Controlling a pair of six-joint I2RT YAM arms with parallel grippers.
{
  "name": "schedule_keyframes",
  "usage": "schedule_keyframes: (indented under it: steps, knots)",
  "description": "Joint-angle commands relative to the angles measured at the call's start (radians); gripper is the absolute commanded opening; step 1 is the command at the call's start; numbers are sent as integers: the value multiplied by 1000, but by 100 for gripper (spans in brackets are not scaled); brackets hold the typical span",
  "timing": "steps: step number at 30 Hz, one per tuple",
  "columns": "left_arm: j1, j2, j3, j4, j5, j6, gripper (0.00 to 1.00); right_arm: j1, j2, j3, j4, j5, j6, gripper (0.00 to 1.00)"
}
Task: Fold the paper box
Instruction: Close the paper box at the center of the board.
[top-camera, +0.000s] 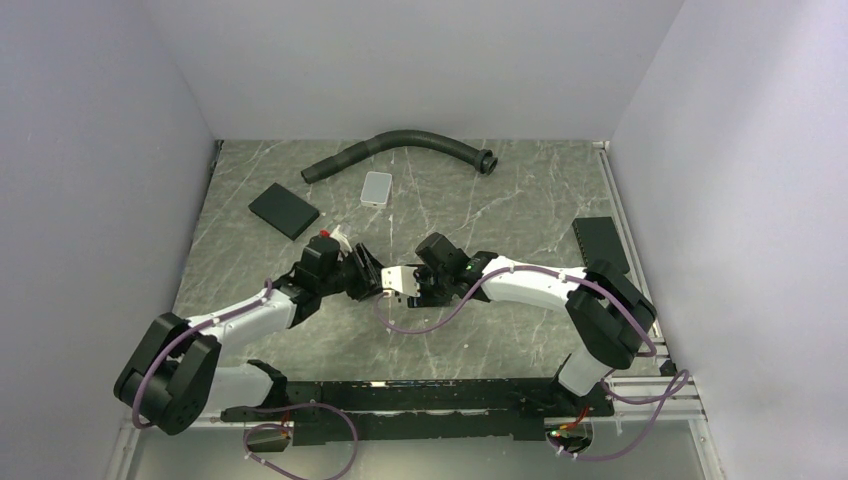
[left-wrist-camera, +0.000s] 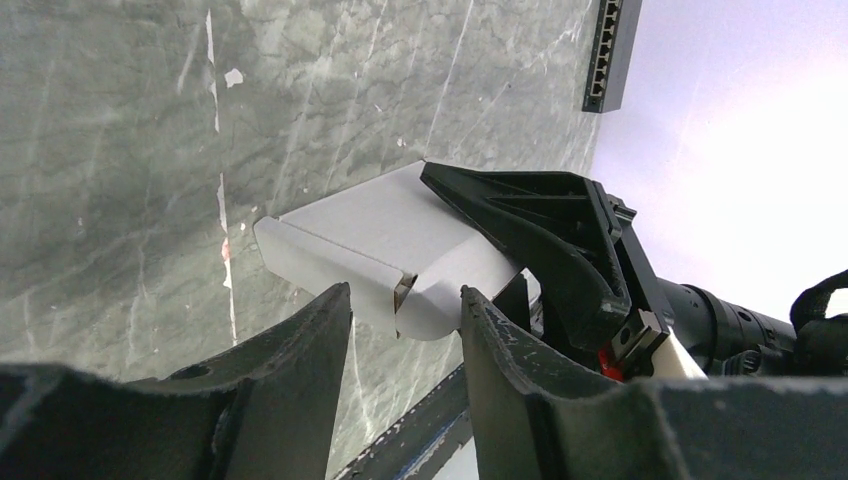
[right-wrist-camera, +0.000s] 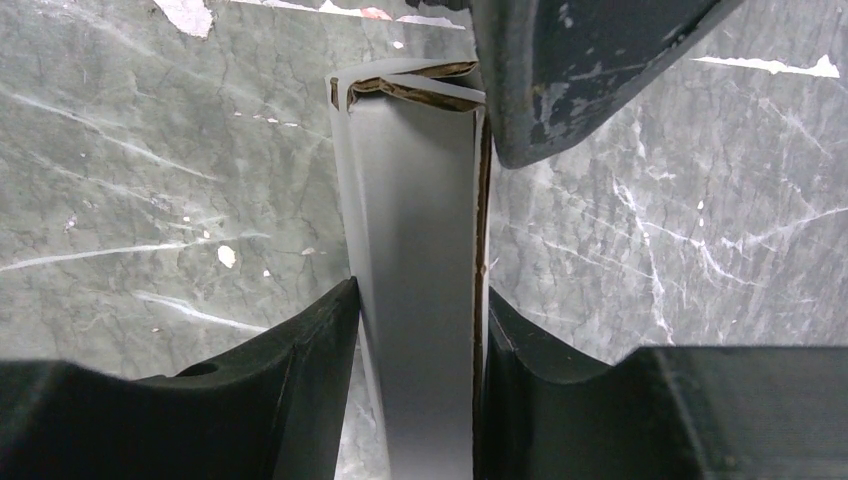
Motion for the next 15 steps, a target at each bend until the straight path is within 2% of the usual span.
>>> schedule_keyframes:
  steps: [1, 15]
  knots:
    - [-5, 21, -12, 155, 69, -84, 49, 7, 22, 2, -8, 3, 1, 47]
    - [-5, 32, -50, 219, 90, -169, 47, 10, 26, 5, -8, 4, 5, 47]
